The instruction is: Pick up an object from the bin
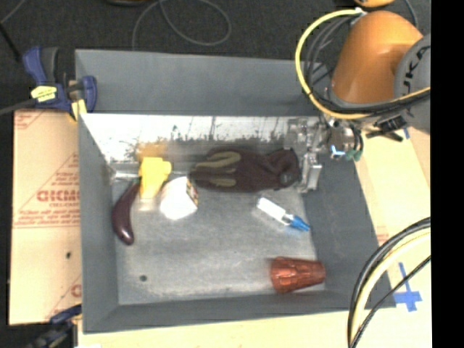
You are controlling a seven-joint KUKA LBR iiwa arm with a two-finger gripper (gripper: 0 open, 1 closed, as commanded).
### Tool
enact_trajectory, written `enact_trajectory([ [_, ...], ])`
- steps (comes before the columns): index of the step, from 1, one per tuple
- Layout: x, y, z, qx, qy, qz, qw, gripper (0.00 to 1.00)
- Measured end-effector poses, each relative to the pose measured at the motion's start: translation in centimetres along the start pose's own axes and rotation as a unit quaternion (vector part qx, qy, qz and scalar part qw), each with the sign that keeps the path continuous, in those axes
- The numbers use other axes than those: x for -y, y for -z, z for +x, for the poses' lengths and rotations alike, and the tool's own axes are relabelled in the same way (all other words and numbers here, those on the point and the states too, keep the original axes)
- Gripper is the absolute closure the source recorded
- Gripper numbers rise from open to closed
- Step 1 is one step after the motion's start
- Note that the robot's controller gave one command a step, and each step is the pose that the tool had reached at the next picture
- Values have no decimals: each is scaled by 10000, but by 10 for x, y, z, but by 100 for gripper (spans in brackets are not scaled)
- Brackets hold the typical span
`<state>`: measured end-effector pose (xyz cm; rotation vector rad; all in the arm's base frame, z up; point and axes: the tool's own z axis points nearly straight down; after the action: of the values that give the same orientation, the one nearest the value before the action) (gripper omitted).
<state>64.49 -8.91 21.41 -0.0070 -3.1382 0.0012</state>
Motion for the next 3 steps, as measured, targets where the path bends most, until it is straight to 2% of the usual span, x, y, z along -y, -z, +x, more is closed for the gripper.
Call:
enact_trajectory([
  [1,0,5,-1,42,8,6,10000,0],
  [2,-37,-73,-2,51,-115,-3,9999,0],
  [3,-44,-106,-3,19,-116,-2,9999,0],
])
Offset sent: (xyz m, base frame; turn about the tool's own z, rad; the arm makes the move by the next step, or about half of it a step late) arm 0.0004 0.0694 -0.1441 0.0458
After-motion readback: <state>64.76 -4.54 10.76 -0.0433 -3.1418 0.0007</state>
